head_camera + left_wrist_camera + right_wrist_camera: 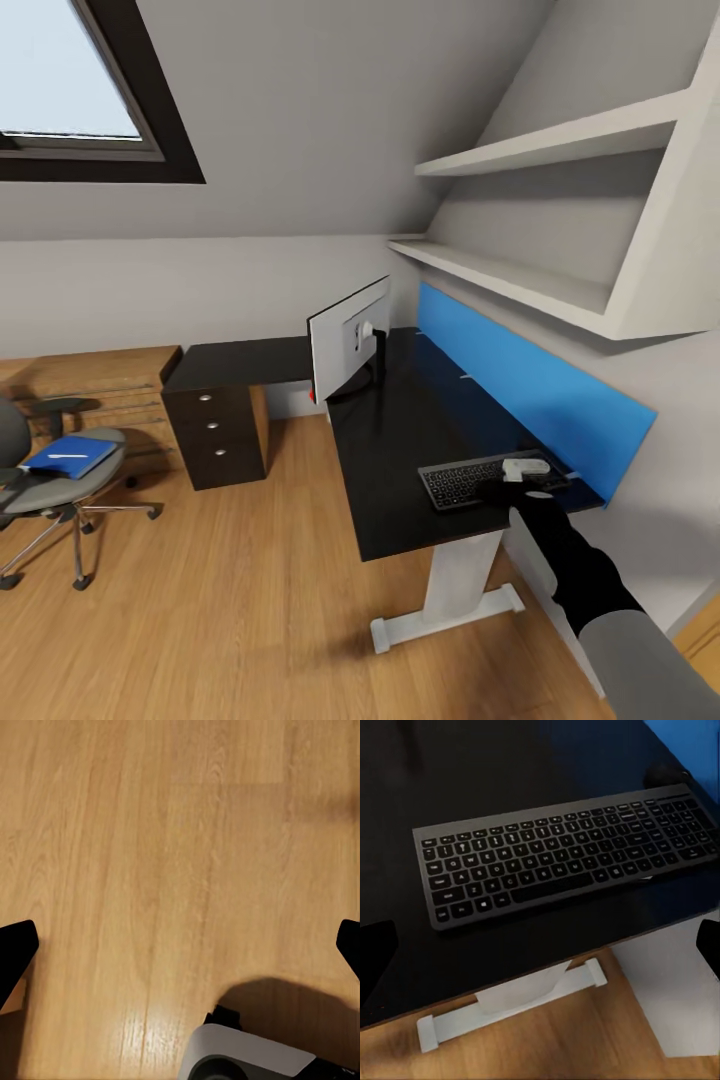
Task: In the bedroom, organize the workspace by keeping the computer under the desk, ensuring the monitor is on the desk, placing the keyboard on the desk next to the monitor, placing the mouse on the desk next to the keyboard, moving the folder from the swivel chair onto the desk next to the mouse, stacking the notebook on top of the folder with the pen on top of the notebook, and positioning the swivel chair next to the desk.
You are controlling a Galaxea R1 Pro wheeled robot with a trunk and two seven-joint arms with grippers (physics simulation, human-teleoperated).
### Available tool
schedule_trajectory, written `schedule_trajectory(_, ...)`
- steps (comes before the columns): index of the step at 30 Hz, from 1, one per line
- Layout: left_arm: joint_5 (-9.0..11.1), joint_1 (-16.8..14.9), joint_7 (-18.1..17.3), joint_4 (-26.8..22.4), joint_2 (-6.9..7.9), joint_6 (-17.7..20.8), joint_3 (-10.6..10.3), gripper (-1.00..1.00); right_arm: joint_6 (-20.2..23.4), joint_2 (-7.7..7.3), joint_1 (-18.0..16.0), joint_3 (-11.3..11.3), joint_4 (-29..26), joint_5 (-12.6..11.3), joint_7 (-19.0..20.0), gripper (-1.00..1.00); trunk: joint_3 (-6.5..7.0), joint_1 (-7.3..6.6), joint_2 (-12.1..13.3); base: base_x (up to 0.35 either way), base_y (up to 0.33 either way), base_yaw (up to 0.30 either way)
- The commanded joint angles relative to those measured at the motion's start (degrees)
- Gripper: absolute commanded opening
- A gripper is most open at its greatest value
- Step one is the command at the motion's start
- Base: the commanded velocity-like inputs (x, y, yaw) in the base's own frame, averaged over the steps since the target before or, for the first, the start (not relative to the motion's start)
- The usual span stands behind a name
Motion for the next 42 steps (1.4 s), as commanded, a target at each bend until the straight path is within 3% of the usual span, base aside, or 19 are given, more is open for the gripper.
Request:
schedule_trajectory(1, 0.5, -0.1, 0.4, 0.0, 0.06, -0.3, -0.5, 1.00, 0.3, -0.08, -0.1, 0.3, -0.4, -0.6, -0.6, 1.00, -0.13, 0.04, -0.1, 0.000, -0.153, 0.000)
schedule_trajectory(19, 0.6, -0.1, 0.5, 0.0, 0.15, -0.4, -0.2, 1.00, 0.7, 0.34, 0.1, 0.6, -4.0, -1.6, -0.8, 1.00, -0.13, 0.04, -0.1, 0.000, -0.287, 0.019)
schedule_trajectory(42, 0.7, -0.1, 0.6, 0.0, 0.24, -0.5, -0.1, 1.00, 0.5, 0.36, 0.1, 0.6, -4.0, -1.4, -0.8, 1.00, -0.13, 0.04, -0.1, 0.000, -0.267, 0.260)
